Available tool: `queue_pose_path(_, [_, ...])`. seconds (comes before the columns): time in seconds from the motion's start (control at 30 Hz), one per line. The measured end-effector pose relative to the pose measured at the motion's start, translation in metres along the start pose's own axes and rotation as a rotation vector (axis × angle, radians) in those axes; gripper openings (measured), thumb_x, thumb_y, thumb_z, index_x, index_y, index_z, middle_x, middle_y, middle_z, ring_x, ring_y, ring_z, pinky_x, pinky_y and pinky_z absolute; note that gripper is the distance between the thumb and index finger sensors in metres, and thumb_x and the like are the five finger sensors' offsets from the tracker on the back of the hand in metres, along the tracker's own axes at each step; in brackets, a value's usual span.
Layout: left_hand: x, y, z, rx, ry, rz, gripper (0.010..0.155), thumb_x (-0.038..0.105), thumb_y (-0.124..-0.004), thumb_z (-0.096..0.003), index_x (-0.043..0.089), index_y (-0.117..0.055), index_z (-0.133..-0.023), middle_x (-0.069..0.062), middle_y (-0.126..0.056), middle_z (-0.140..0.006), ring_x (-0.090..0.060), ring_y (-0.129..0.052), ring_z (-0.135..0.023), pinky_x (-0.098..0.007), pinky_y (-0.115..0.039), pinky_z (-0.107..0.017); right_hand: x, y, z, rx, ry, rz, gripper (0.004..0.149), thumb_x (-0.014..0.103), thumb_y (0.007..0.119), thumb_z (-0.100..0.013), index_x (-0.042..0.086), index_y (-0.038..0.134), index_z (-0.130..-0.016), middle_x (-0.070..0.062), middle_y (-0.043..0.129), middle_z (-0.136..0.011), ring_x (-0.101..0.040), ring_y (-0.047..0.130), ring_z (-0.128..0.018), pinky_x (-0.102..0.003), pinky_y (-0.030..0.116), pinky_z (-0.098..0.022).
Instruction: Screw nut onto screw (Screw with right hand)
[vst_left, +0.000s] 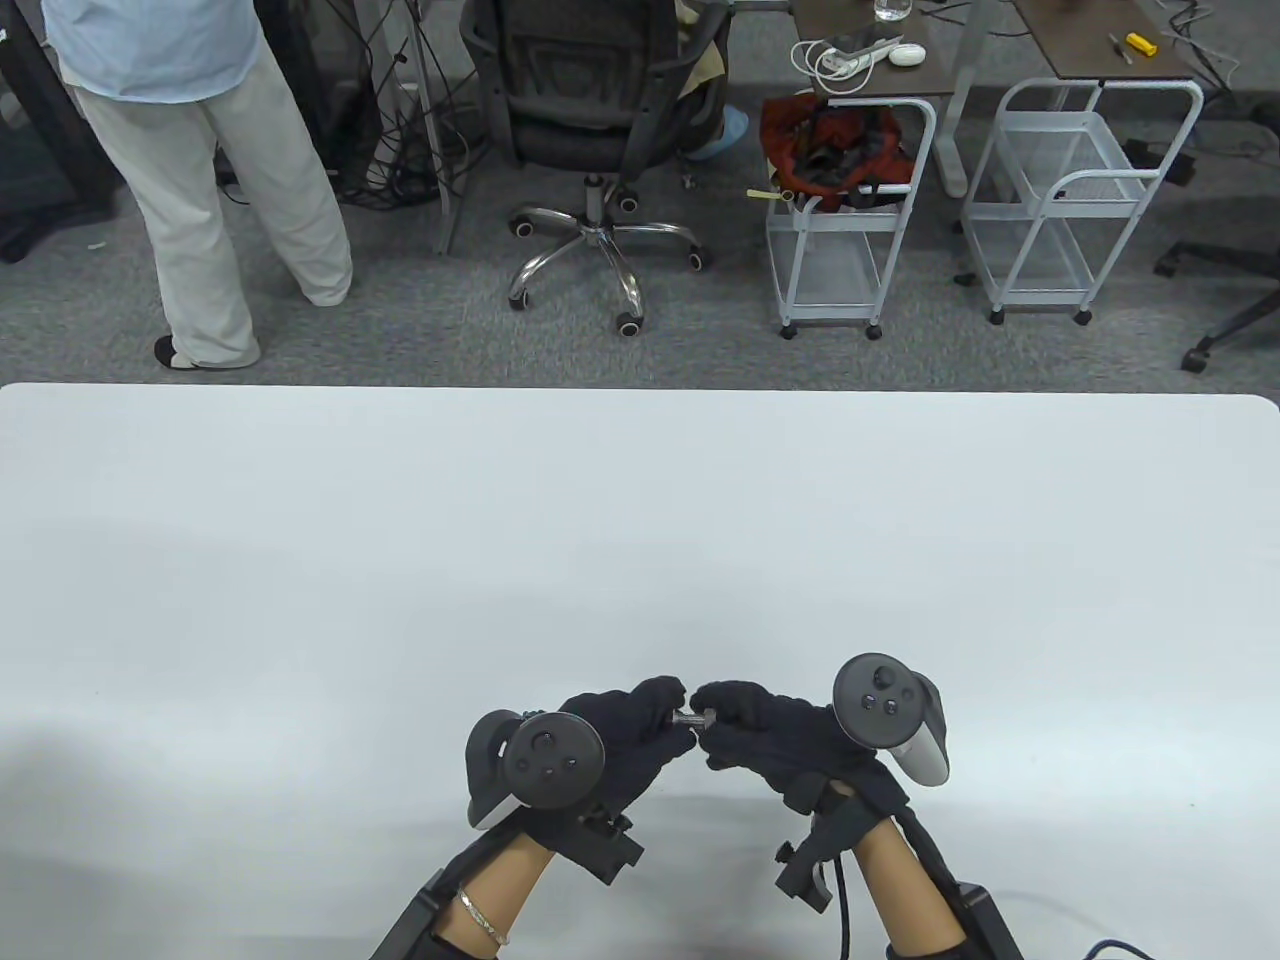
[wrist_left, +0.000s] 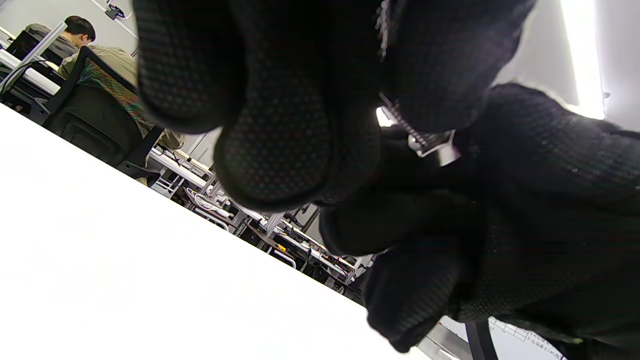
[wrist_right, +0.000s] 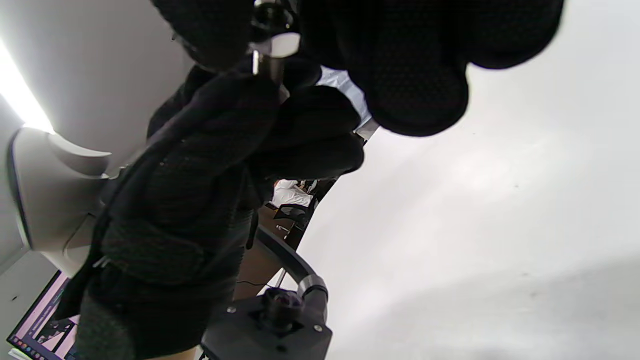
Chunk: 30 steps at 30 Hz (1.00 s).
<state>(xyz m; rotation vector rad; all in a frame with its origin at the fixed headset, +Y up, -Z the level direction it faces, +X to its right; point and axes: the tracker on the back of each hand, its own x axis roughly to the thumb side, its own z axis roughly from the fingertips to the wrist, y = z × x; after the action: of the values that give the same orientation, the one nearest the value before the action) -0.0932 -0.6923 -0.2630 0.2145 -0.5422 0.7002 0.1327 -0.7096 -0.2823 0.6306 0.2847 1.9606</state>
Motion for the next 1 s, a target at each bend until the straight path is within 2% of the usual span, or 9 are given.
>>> queue_pose_path(0.1, [0.0000,0.0002,0.0002,0.001,-0.002,-0.001,0.049,0.041,-0.084,-0.0446,0.009,-0.087,-0.081,0.000,-0.113,-0.056,-0.012,-0.113,-0.042,-0.033,-0.092,-0.042,0.0005,-0.0007,0.0019,-0.016,0.033,0.051,0.054,0.039,0.069,-0.059,-0.007,0.083,-0.082,-0.027,0.095,-0.066,-0.033,0.103,-0.044,-0.053,0.078,-0.039])
queue_pose_path(0.23, [0.0001,0.0003,0.0005,0.006,-0.003,-0.001,0.048,0.041,-0.084,-0.0448,0.009,-0.087,-0.081,0.000,-0.113,-0.056,-0.012,-0.113,-0.042,-0.033,-0.092,-0.042,0.0030,0.0005,0.0015,0.006,-0.012,0.018,0.059,0.031,0.074,-0.057,-0.007,0.063,-0.100,-0.036,0.076,-0.089,-0.042,0.094,-0.065,-0.058,0.072,-0.048])
queue_pose_path(0.4, [0.0006,-0.0006,0.0009,0.004,-0.008,-0.004,0.049,0.041,-0.084,-0.0448,0.009,-0.087,-0.081,0.000,-0.113,-0.056,-0.012,-0.113,-0.042,-0.033,-0.091,-0.042,0.0035,-0.0007,0.0029,-0.013,0.029,0.071,0.054,0.039,0.067,-0.060,-0.007,0.082,-0.083,-0.030,0.093,-0.069,-0.035,0.102,-0.046,-0.053,0.078,-0.039])
queue_pose_path(0.5, [0.0004,-0.0004,0.0009,0.006,-0.007,-0.007,0.049,0.041,-0.083,-0.0450,0.009,-0.087,-0.081,0.000,-0.113,-0.056,-0.012,-0.113,-0.042,-0.033,-0.091,-0.043,0.0043,-0.0001,0.0022,0.009,-0.007,0.026,0.060,0.034,0.074,-0.057,-0.009,0.065,-0.098,-0.037,0.077,-0.087,-0.042,0.095,-0.063,-0.058,0.072,-0.047])
queue_pose_path(0.57, [0.0001,-0.0001,0.0010,0.005,-0.007,0.000,0.049,0.041,-0.083,-0.0451,0.009,-0.087,-0.082,0.000,-0.113,-0.057,-0.013,-0.113,-0.042,-0.033,-0.091,-0.043,0.0056,0.0001,0.0019,0.031,0.007,0.051,0.054,0.029,0.074,-0.057,-0.008,0.069,-0.096,-0.035,0.080,-0.084,-0.040,0.096,-0.062,-0.057,0.073,-0.047])
queue_pose_path(0.67, [-0.0003,-0.0001,0.0012,0.014,-0.002,-0.009,0.049,0.041,-0.083,-0.0454,0.008,-0.087,-0.081,-0.001,-0.113,-0.057,-0.013,-0.113,-0.043,-0.033,-0.091,-0.043,0.0056,-0.0005,0.0028,-0.001,0.036,0.108,0.052,0.038,0.068,-0.059,-0.006,0.083,-0.082,-0.029,0.093,-0.069,-0.035,0.102,-0.047,-0.054,0.078,-0.039])
queue_pose_path(0.77, [-0.0007,-0.0001,0.0011,0.009,0.002,0.002,0.049,0.041,-0.083,-0.0454,0.008,-0.086,-0.082,-0.001,-0.113,-0.057,-0.013,-0.113,-0.043,-0.033,-0.091,-0.043,0.0059,0.0008,0.0024,0.015,0.006,0.067,0.060,0.034,0.072,-0.058,-0.009,0.065,-0.098,-0.037,0.077,-0.087,-0.041,0.095,-0.063,-0.057,0.073,-0.047])
queue_pose_path(0.93, [0.0011,-0.0021,0.0013,-0.005,-0.004,-0.005,0.049,0.041,-0.083,-0.0455,0.008,-0.086,-0.082,-0.001,-0.113,-0.057,-0.013,-0.113,-0.043,-0.034,-0.091,-0.043,0.0053,0.0004,0.0028,-0.018,0.037,0.093,0.054,0.038,0.068,-0.059,-0.007,0.081,-0.084,-0.031,0.091,-0.071,-0.036,0.101,-0.048,-0.054,0.077,-0.040])
queue_pose_path(1.0, [0.0019,-0.0033,0.0014,-0.002,-0.004,-0.005,0.049,0.041,-0.083,-0.0456,0.008,-0.086,-0.082,-0.001,-0.113,-0.057,-0.013,-0.113,-0.043,-0.034,-0.091,-0.043,0.0056,0.0011,0.0033,0.006,0.021,0.075,0.058,0.036,0.072,-0.058,-0.009,0.070,-0.095,-0.036,0.081,-0.082,-0.040,0.097,-0.059,-0.057,0.074,-0.045])
